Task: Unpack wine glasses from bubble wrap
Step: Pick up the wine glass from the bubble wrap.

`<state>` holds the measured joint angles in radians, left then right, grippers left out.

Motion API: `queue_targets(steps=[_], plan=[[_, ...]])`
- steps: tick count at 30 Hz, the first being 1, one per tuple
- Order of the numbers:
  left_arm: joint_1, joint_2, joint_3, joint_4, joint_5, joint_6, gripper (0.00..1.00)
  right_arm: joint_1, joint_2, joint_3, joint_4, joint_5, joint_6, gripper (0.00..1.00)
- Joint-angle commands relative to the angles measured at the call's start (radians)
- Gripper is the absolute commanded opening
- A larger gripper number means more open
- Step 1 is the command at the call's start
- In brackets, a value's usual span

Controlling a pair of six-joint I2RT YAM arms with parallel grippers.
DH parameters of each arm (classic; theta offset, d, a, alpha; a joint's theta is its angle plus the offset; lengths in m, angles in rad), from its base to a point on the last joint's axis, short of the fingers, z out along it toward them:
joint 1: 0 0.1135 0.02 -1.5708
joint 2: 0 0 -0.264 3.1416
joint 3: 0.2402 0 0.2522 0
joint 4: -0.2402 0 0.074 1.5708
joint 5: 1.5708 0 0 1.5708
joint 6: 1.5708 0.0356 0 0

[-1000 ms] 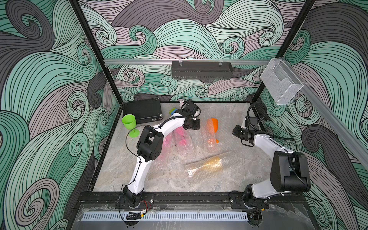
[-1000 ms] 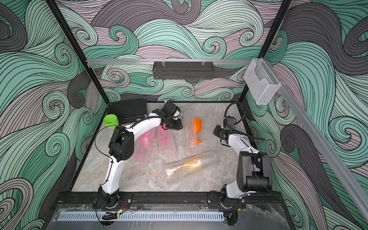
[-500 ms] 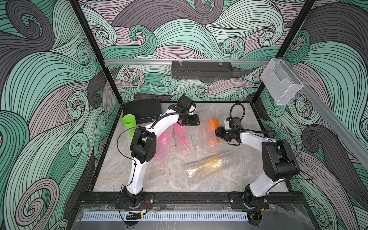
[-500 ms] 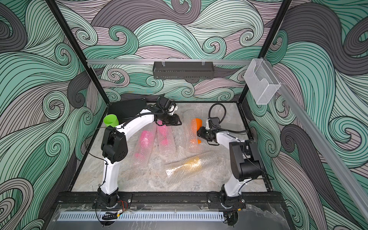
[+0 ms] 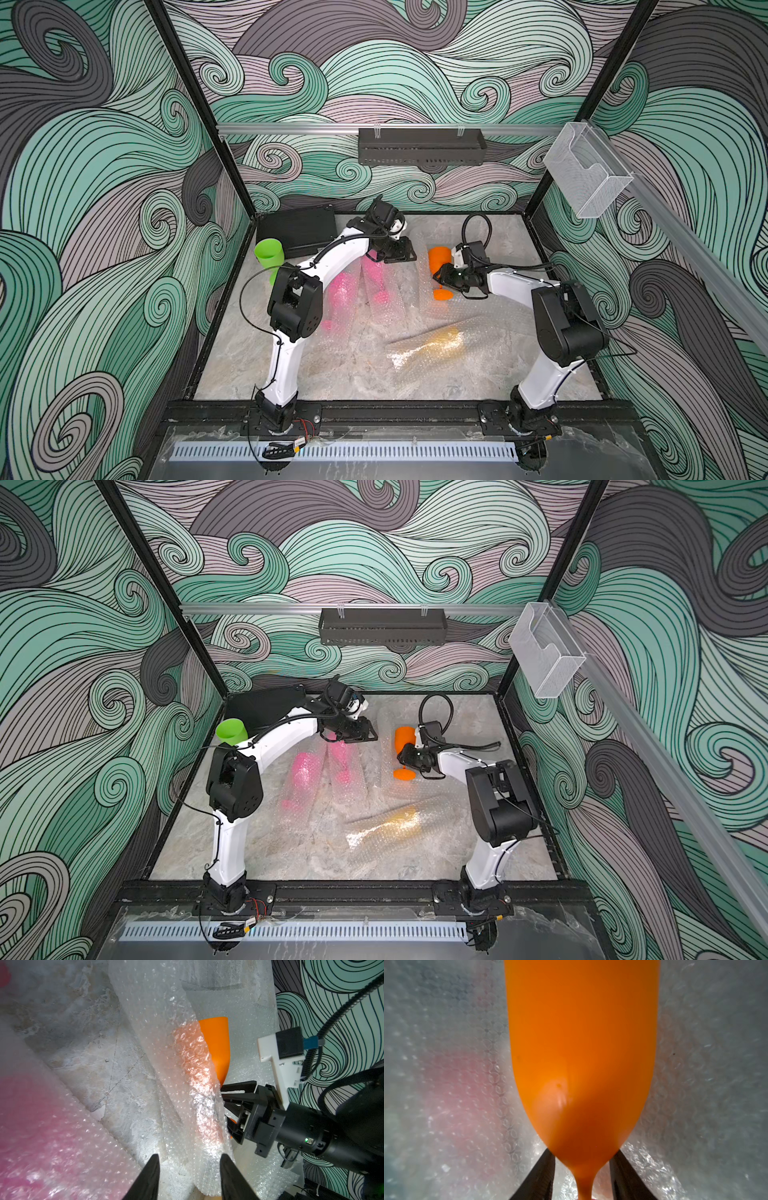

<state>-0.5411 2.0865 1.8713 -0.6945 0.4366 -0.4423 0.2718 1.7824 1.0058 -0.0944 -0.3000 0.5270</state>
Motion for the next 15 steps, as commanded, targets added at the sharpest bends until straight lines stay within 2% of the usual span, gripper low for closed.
queue_targets(steps=[1, 15], plan=[[0.019, -0.064, -0.004, 0.008, 0.023, -0.018, 0.47, 0.015, 0.022, 0.031, -0.043, 0.026, -0.016, 0.42], [0.039, -0.109, -0.029, 0.022, 0.045, -0.034, 0.46, 0.021, 0.026, 0.016, -0.021, 0.03, -0.046, 0.21]])
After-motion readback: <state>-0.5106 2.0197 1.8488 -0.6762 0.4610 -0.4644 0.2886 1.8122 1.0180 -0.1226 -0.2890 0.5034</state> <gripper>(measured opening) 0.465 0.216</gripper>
